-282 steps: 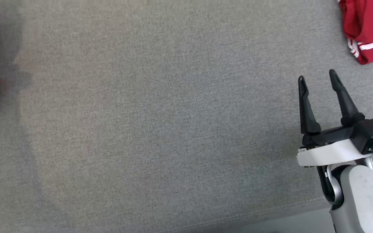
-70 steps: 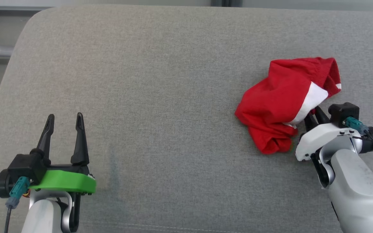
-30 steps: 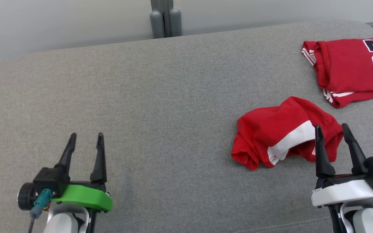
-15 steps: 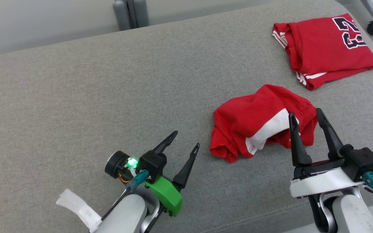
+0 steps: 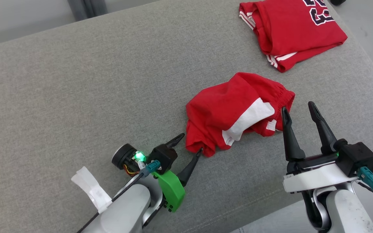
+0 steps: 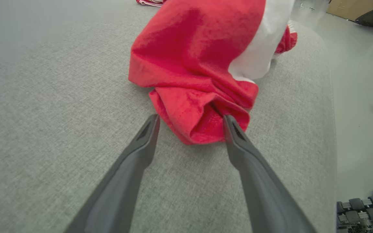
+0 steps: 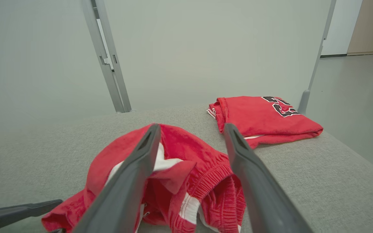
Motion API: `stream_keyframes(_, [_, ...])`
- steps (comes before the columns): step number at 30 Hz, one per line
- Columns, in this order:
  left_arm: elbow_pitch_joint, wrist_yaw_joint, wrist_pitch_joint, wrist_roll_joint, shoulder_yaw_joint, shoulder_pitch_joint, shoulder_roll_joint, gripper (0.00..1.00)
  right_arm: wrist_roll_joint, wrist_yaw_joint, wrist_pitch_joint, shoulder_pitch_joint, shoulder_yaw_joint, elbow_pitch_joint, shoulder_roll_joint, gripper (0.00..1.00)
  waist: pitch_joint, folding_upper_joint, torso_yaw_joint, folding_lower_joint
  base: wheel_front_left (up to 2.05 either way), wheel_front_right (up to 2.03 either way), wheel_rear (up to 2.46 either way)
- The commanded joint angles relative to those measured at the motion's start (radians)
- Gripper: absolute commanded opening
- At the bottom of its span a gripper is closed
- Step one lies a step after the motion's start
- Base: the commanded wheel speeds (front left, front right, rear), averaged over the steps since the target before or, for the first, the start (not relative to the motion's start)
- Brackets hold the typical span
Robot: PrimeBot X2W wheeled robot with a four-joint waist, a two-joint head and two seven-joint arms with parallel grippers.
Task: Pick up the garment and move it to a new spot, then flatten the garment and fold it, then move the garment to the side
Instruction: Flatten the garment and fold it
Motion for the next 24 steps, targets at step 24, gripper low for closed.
stream_keyframes(24, [-0.094, 0.062, -0.008, -0.069, 0.353, 0.015, 0.150, 0.00, -0.015, -0.002, 0.000, 0.008, -0.024, 0.031, 0.000, 1.00, -0.060, -0.0001, 0.134, 0.0000, 0.00, 0.00, 0.00])
